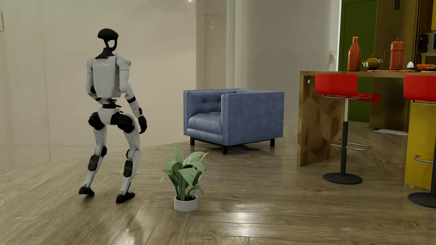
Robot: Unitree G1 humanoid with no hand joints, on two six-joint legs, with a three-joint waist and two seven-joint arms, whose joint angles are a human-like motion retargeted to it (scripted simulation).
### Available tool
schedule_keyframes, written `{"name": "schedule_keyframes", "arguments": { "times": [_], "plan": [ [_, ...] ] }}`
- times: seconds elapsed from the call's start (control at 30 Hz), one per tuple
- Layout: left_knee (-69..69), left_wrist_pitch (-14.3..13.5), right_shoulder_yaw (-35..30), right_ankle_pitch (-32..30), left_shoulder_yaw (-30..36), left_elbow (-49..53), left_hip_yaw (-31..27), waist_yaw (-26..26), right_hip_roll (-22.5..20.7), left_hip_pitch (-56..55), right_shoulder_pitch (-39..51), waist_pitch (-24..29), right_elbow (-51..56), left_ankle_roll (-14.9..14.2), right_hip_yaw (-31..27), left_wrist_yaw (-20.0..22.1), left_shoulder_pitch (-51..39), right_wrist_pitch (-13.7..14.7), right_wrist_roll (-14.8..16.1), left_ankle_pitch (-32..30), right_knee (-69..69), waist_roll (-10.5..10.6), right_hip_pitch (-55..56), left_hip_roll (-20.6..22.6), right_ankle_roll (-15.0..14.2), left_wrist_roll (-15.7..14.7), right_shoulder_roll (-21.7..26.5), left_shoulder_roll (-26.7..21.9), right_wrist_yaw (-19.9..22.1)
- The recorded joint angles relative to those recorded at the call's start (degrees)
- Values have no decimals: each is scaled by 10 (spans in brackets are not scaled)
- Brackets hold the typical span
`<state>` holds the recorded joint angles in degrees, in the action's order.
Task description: Avoid the plant
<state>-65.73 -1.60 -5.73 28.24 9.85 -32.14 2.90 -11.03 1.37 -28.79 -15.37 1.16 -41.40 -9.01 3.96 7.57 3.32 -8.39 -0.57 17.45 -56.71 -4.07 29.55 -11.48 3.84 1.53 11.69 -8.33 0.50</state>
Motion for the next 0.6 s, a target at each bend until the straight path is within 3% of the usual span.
{"name": "schedule_keyframes", "arguments": {
  "times": [0.03, 0.1, 0.13, 0.17, 0.2, 0.23, 0.27, 0.3, 0.33, 0.37, 0.4, 0.43, 0.5, 0.53, 0.57, 0.6],
  "plan": [
    [-53, 3, -3, 9, -39, -23, -46, 23, -19, -31, 3, 7, -6, -4, -10, -16, 25, 15, 8, -42, 21, 26, -33, 18, -3, 18, -2, 10, 20],
    [44, 25, 25, 27, -87, -30, -67, 57, -41, -67, 13, 3, 40, -11, -42, -47, 102, 37, 24, 66, 64, 72, -87, 34, -13, 51, -24, -13, 45],
    [128, 32, 28, 41, -88, -40, -64, 56, -53, -62, 41, 6, 62, -15, -63, -56, 128, 40, 24, 87, 75, 91, -114, 27, -19, 57, -36, -22, 45],
    [177, 28, 28, 56, -66, -57, -45, 40, -52, -35, 64, 4, 80, -25, -82, -59, 138, 39, 25, -2, 42, 87, -116, 22, -14, 52, -58, -53, 33],
    [184, 24, 7, 14, -66, -43, -16, 23, -33, -4, 66, 6, 51, 7, -62, -49, 126, 42, 36, 20, -35, 64, -87, 20, 30, 39, -51, -70, 4],
    [195, 10, 16, -28, -75, -51, 7, 0, -13, 35, 51, 9, 41, 9, -28, -29, 95, 34, 46, 41, -95, 44, -65, 14, 49, 23, -45, -61, -30],
    [210, 0, 21, -37, -71, -36, 32, -31, 0, 72, 29, 5, 56, 2, -2, -4, 71, 11, 51, 59, -117, 20, -40, 7, 33, 8, -41, -50, -53],
    [215, 10, 44, -19, -45, 8, 54, -47, 13, 104, -4, -3, 70, -6, 15, 17, 26, -12, 49, 78, -82, -1, -24, 3, 5, -8, -35, -34, -57],
    [155, 5, 27, 23, -29, 36, 50, -50, 20, 103, -34, -8, 49, -17, 16, 30, -21, -26, 40, 81, -3, -19, -25, 0, -4, -18, -14, -8, -44],
    [15, -32, -18, 57, -32, -1, 4, -43, 7, 47, -49, -11, -16, -26, 9, 30, -48, -30, 27, 6, 4, -15, -44, -1, 8, -20, 17, 27, -17],
    [-46, -65, -12, 74, -23, -22, -42, -21, -12, -5, -48, -4, -25, -31, -6, 19, -19, -41, 22, -19, 13, 2, -72, 21, 6, -19, 13, 21, 13],
    [-52, -77, 6, 85, -30, -23, -63, 8, -31, -60, -40, 4, -5, -34, -19, 4, 25, -50, 26, -6, 32, 24, -103, 34, 4, -13, -11, 13, 41],
    [92, -63, 32, 118, -77, -38, -47, 38, -50, -120, -8, 18, 69, -37, -45, -25, 88, -56, 26, 42, 15, 60, -145, 35, -1, 11, -31, -28, 79],
    [104, -56, 40, 97, -77, -60, -40, 25, -51, -109, 31, 21, 65, -18, -56, -28, 102, -48, 26, 2, -66, 59, -126, 34, 23, 14, -45, -62, 79],
    [98, -39, 22, 4, -74, -65, -18, 2, -38, -86, 63, 22, 20, 43, -51, -18, 95, -29, 31, 32, -162, 46, -87, 31, 44, 9, -43, -78, 60],
    [121, -25, 33, -81, -79, -47, 6, -13, -21, -46, 57, 22, 20, 18, -39, 4, 71, -15, 44, 47, -204, 29, -46, 24, 40, 1, -38, -71, 26]
  ]
}}
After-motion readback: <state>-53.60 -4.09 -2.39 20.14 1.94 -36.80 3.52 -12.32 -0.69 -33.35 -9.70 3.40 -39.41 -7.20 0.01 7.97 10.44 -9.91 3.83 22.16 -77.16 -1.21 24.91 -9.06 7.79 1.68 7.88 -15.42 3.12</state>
